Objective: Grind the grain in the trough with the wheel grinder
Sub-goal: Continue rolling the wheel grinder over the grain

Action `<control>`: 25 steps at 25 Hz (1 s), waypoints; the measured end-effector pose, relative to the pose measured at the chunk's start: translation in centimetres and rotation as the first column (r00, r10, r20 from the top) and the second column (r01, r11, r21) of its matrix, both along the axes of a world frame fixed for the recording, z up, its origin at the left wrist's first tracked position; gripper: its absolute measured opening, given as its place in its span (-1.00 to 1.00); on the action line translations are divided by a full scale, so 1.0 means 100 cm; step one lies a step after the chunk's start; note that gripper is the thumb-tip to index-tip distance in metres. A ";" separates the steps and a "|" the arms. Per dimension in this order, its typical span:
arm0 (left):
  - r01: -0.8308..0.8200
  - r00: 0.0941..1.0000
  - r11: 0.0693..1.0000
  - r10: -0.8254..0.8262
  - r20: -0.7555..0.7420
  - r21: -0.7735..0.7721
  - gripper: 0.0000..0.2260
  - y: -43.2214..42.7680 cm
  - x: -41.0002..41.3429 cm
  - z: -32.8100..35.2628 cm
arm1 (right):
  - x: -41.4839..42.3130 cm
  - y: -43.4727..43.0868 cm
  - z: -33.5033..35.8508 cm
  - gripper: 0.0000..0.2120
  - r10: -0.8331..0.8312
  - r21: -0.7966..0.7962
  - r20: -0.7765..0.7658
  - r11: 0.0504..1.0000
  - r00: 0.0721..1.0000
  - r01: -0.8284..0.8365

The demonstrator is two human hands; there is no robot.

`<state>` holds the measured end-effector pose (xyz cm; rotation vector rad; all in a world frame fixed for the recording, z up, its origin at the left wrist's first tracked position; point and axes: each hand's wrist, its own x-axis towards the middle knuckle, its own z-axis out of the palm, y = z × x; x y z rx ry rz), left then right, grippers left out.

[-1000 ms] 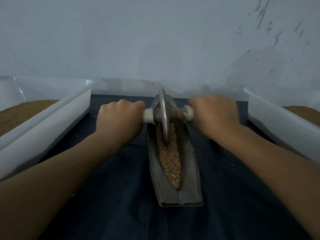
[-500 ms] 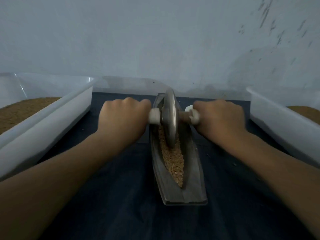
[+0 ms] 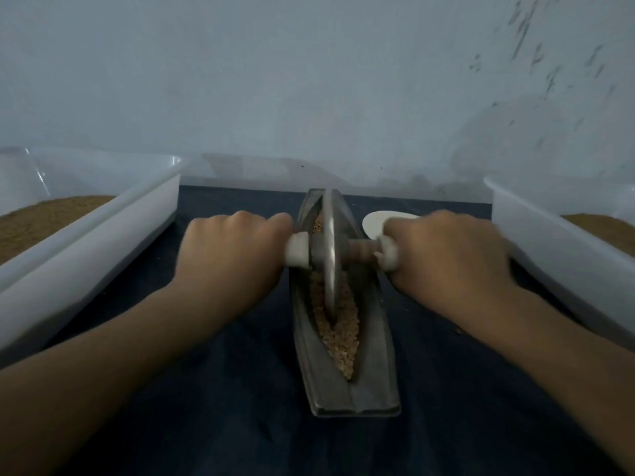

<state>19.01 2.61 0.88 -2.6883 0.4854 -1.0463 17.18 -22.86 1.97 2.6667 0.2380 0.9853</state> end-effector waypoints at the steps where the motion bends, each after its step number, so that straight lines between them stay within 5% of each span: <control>1: -0.056 0.998 0.998 0.055 -0.017 -0.031 -0.78 -0.009 0.012 0.002 | 0.017 0.010 0.005 -0.85 -0.056 0.014 -0.059 0.998 0.997 0.057; 6: -0.088 0.982 0.994 0.075 -0.175 -0.067 -0.99 -0.018 0.036 0.020 | 0.045 0.016 0.026 -0.93 -0.003 0.101 -0.309 0.994 0.951 0.036; 10: 0.069 0.996 0.997 -0.070 0.055 0.024 -0.72 0.007 -0.009 -0.002 | -0.006 -0.010 -0.007 -0.76 0.103 -0.035 0.086 0.994 0.991 -0.100; 11: 0.042 0.999 0.999 -0.041 0.029 -0.003 -0.72 0.007 -0.008 -0.001 | -0.002 -0.010 -0.005 -0.75 0.101 -0.017 0.080 0.995 0.992 -0.100; 15: -0.118 0.991 0.993 0.118 -0.059 -0.004 -0.95 -0.025 0.028 0.021 | 0.045 0.015 0.013 -0.84 -0.028 0.192 -0.222 0.979 0.975 0.072; 18: -0.117 0.981 0.992 0.123 -0.147 0.045 -0.93 -0.035 0.041 0.037 | 0.049 0.014 0.011 -0.87 -0.036 0.280 -0.358 0.949 0.933 0.144; 22: 0.058 0.998 0.996 -0.060 0.020 0.070 -0.69 -0.002 -0.012 0.010 | -0.010 -0.009 -0.005 -0.74 0.112 0.006 0.114 0.994 0.987 -0.114; 25: 0.062 0.998 0.998 -0.062 -0.004 0.008 -0.70 0.008 -0.011 0.001 | -0.005 -0.011 -0.004 -0.75 0.137 -0.020 0.090 0.991 0.986 -0.136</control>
